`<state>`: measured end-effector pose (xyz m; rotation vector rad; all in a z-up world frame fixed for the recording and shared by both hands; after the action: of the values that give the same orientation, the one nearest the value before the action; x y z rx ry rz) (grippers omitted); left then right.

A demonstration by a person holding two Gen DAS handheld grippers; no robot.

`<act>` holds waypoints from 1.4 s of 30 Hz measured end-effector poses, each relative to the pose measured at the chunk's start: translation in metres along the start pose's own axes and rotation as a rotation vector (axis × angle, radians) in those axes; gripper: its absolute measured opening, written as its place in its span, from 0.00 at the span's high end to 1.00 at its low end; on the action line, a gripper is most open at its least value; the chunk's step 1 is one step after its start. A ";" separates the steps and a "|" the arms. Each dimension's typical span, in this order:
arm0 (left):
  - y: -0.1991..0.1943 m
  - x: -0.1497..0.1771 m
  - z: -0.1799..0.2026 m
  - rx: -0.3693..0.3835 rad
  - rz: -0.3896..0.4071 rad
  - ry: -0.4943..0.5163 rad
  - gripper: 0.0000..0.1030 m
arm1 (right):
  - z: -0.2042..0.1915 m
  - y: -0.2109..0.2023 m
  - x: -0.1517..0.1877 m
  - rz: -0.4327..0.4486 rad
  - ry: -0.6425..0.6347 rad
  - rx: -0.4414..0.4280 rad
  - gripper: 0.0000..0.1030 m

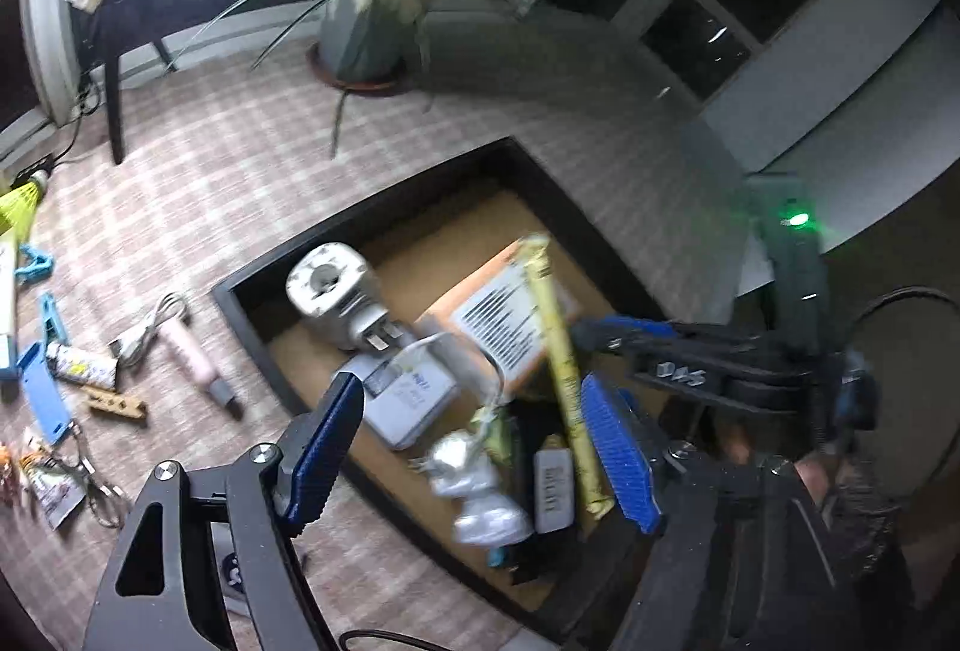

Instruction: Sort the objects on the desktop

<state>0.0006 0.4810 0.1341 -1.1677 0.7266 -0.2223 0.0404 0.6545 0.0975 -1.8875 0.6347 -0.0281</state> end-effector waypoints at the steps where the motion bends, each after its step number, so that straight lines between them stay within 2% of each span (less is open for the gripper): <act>1: 0.002 0.001 -0.004 -0.010 -0.009 -0.003 0.30 | -0.003 0.002 0.000 -0.004 -0.006 -0.005 0.74; 6: 0.001 0.007 -0.035 -0.060 -0.004 -0.035 0.32 | -0.027 0.017 -0.009 -0.027 -0.027 -0.038 0.72; 8: -0.003 0.012 -0.056 -0.105 0.018 -0.068 0.32 | -0.044 0.026 -0.010 -0.053 -0.063 -0.045 0.72; 10: 0.003 0.018 -0.076 -0.123 0.003 -0.101 0.32 | -0.066 0.038 -0.010 -0.073 -0.114 -0.053 0.71; 13: 0.012 0.024 -0.116 -0.164 -0.031 -0.176 0.37 | -0.096 0.057 -0.012 -0.104 -0.158 -0.085 0.71; 17: 0.008 0.027 -0.170 -0.223 -0.029 -0.250 0.37 | -0.141 0.087 -0.019 -0.161 -0.222 -0.112 0.70; 23: -0.012 0.038 -0.270 -0.332 -0.019 -0.373 0.37 | -0.208 0.127 -0.027 -0.225 -0.325 -0.154 0.69; 30: -0.041 0.042 -0.391 -0.463 -0.006 -0.513 0.37 | -0.304 0.170 -0.047 -0.268 -0.458 -0.216 0.68; 35: -0.052 0.027 -0.449 -0.484 0.008 -0.566 0.37 | -0.385 0.196 -0.060 -0.268 -0.526 -0.305 0.68; 39: -0.043 0.012 -0.494 -0.493 0.017 -0.619 0.37 | -0.434 0.226 -0.062 -0.303 -0.527 -0.368 0.68; 42: -0.024 0.010 -0.514 -0.512 -0.008 -0.635 0.38 | -0.460 0.258 -0.060 -0.326 -0.542 -0.349 0.68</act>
<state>-0.3075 0.0777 0.0503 -1.6149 0.2109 0.3430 -0.2597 0.2171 0.0767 -2.1903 -0.0466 0.3946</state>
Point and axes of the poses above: each gripper's, at about its wrist camera, not at the fingertips, and y roughly the way its jaws point, z to its right, x to its underside, the point moved 4 cm from there along y, roughly the way its jaws point, and after that the axes turned 14 degrees about -x, right-handed, at the moved point
